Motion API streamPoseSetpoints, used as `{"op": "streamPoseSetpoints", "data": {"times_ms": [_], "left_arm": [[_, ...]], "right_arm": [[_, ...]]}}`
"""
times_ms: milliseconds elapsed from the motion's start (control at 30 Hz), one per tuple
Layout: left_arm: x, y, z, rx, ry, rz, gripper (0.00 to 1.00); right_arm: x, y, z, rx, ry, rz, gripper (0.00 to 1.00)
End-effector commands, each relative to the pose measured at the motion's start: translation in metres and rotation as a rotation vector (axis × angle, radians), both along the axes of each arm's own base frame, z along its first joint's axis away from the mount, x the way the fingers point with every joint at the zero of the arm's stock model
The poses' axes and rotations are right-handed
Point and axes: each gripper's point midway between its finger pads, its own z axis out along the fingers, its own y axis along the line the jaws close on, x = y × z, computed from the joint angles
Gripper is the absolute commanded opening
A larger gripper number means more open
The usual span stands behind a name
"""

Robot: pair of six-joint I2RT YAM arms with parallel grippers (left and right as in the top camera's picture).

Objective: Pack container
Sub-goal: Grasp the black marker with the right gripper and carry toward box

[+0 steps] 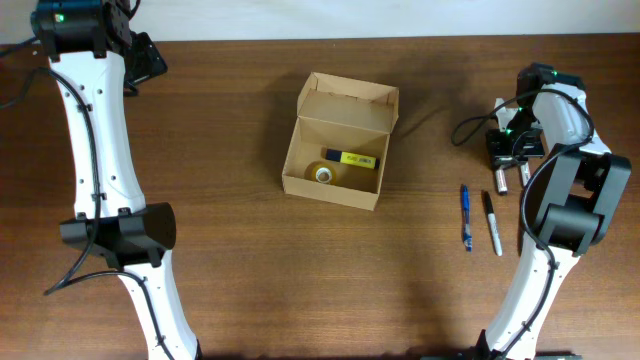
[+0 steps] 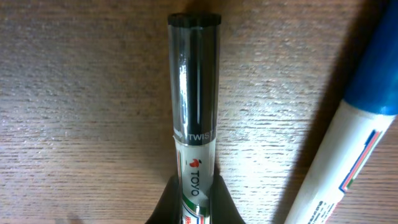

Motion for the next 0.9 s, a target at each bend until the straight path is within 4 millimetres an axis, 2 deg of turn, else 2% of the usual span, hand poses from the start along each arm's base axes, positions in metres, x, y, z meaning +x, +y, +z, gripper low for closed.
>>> {"op": "streamPoseSetpoints", "data": {"times_ms": [0, 67, 167, 333, 467, 600, 667, 767, 867], "left_arm": [[0.0, 0.004, 0.003, 0.015, -0.006, 0.005, 1.0], [0.0, 0.004, 0.003, 0.015, -0.006, 0.005, 1.0], [0.0, 0.004, 0.003, 0.015, -0.006, 0.005, 1.0], [0.0, 0.004, 0.003, 0.015, -0.006, 0.005, 1.0], [0.0, 0.004, 0.003, 0.015, -0.006, 0.005, 1.0], [0.0, 0.004, 0.003, 0.015, -0.006, 0.005, 1.0], [0.0, 0.004, 0.003, 0.015, -0.006, 0.005, 1.0], [0.0, 0.004, 0.003, 0.015, -0.006, 0.004, 1.0], [0.0, 0.004, 0.003, 0.015, -0.006, 0.004, 1.0]], "right_arm": [[-0.003, 0.017, -0.017, 0.055, 0.045, -0.018, 0.04], [0.006, 0.03, -0.008, 0.109, 0.015, -0.014, 0.04], [0.024, 0.045, 0.017, 0.142, -0.051, -0.022, 0.04], [0.06, 0.077, 0.091, 0.118, -0.197, 0.047, 0.04], [0.079, 0.12, 0.156, 0.117, -0.333, 0.121, 0.04], [0.082, 0.179, 0.21, 0.128, -0.465, 0.248, 0.04], [0.08, 0.209, 0.229, 0.13, -0.519, 0.313, 0.04], [0.073, 0.25, 0.245, 0.113, -0.571, 0.42, 0.03], [0.062, 0.288, 0.245, 0.086, -0.576, 0.575, 0.03]]}}
